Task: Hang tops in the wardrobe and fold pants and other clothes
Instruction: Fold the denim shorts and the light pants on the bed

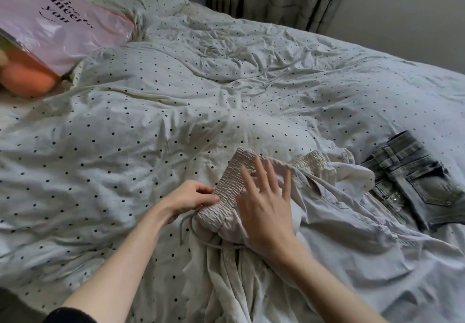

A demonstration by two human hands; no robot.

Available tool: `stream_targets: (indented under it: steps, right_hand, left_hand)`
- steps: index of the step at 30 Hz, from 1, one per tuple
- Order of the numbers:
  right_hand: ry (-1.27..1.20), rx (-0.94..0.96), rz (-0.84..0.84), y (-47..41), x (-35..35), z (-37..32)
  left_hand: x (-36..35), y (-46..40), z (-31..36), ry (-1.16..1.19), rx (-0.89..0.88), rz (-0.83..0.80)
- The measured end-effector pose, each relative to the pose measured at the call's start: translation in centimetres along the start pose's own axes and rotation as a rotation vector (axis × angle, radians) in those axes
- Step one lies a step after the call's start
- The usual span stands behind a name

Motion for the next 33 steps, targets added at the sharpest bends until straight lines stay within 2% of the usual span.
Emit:
stream_targets:
  steps: [2, 3, 5, 6, 11, 13, 15, 17, 20, 23, 26, 28, 29, 32, 33]
  right_hand:
    - [0.042, -0.031, -0.091, 2.7, -0.6, -0.9]
    - [0.039, -0.046, -0.200, 3.2, -1.0, -1.1]
    - [-0.028, -0.058, -0.369, 2.8, -2.2, -1.7]
    - [-0.074, -0.054, -0.394, 2.1, -2.7, -2.0]
    - [-0.392, 0.078, -0.364, -2.8, -1.2, -3.5]
    - [-0.536, 0.092, -0.302, -3.3, 0.5, -2.8]
    - [-0.793, -0.026, -0.232, -1.9, 2.2, -0.6]
    - [-1.007, -0.250, -0.180, 0.6, 3.2, 2.6]
    - [-1.305, -0.621, -0.124, 5.6, 4.5, 8.7]
    - [-1.526, -0.833, -0.143, 9.7, 4.8, 13.5]
    - [-1.506, -0.846, -0.263, 11.8, 3.8, 15.1]
    - [-1.393, -0.825, -0.297, 12.7, 2.6, 15.6]
    - [-1.328, -0.804, -0.274, 13.0, 2.1, 15.7]
    - [-1.109, -0.653, -0.224, 13.4, 0.4, 15.5]
    - [-0.992, -0.612, -0.217, 13.7, -0.2, 15.1]
  left_hand:
    - [0.4, 0.1, 0.3, 0.005, -0.022, 0.048]
    - [0.5, 0.3, 0.7, -0.005, -0.034, 0.075]
    - [0.8, 0.7, 1.6, -0.051, -0.060, 0.149]
    - [1.1, 1.0, 2.1, -0.092, -0.088, 0.200]
    - [3.8, 3.7, 7.6, -0.238, -0.252, 0.452]
    - [3.3, 5.1, 9.4, -0.207, -0.292, 0.481]
    - [0.2, 6.4, 10.5, -0.195, -0.324, 0.444]
    - [-3.6, 7.2, 11.0, -0.272, -0.371, 0.438]
    - [-11.2, 8.3, 10.8, -0.520, -0.480, 0.456]
    - [-19.3, 8.9, 8.0, -0.742, -0.554, 0.358]
    - [-25.1, 8.1, 3.9, -0.995, -0.446, 0.149]
    - [-26.1, 7.1, 2.2, -1.020, -0.362, 0.062]
    - [-25.5, 6.8, 2.0, -0.965, -0.389, 0.087]
    - [-22.2, 5.9, 2.6, -0.788, -0.594, 0.368]
    - [-21.2, 5.4, 2.7, -0.770, -0.604, 0.425]
Point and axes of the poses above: each hand's wrist, its own y-axis away from the middle knuckle, its own x-axis out of the back of the hand, z = x × y, the point moved 2 cm from there along -y, towards the middle knuckle, and after that the axes turned 12 degrees about y, right-handed, at the moved point
